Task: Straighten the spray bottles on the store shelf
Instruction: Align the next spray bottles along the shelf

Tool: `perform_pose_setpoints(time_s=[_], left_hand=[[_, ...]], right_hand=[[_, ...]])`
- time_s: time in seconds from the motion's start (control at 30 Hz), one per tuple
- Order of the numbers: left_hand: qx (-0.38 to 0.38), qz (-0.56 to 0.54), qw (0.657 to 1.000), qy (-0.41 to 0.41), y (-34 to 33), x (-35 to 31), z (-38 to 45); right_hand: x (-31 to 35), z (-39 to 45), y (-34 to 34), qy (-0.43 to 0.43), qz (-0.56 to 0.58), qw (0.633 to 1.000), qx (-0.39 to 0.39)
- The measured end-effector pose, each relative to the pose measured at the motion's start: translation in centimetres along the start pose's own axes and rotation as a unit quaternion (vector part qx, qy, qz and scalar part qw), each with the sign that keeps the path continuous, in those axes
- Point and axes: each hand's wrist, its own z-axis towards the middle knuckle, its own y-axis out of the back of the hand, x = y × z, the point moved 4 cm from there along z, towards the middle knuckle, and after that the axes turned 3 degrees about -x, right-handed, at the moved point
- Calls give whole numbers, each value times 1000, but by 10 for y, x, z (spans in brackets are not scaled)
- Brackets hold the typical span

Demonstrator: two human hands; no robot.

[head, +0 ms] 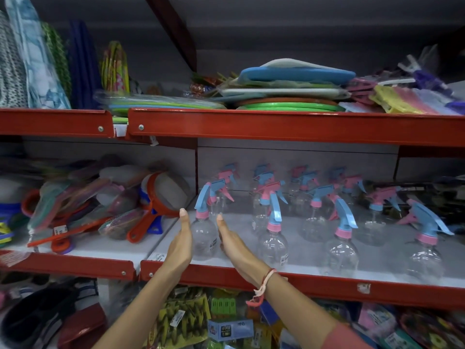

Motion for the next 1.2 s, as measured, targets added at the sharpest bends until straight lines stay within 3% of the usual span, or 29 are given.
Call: perform_pose_setpoints(time_s=[0.63, 0.87, 1.0, 1.2], left_hand=[[56, 21, 998, -13, 7, 1, -22], [46, 33, 998, 13, 12, 8, -32], [43, 12, 998, 35, 15, 12, -42], [73, 21, 997, 32, 12, 3, -46]], right_hand=[[-20, -25, 10, -26, 21, 999, 0], [-5, -22, 17, -19, -14, 998, -62], [1, -11, 10, -36, 58, 997, -22], [7, -20, 2, -20, 78, 996, 35]])
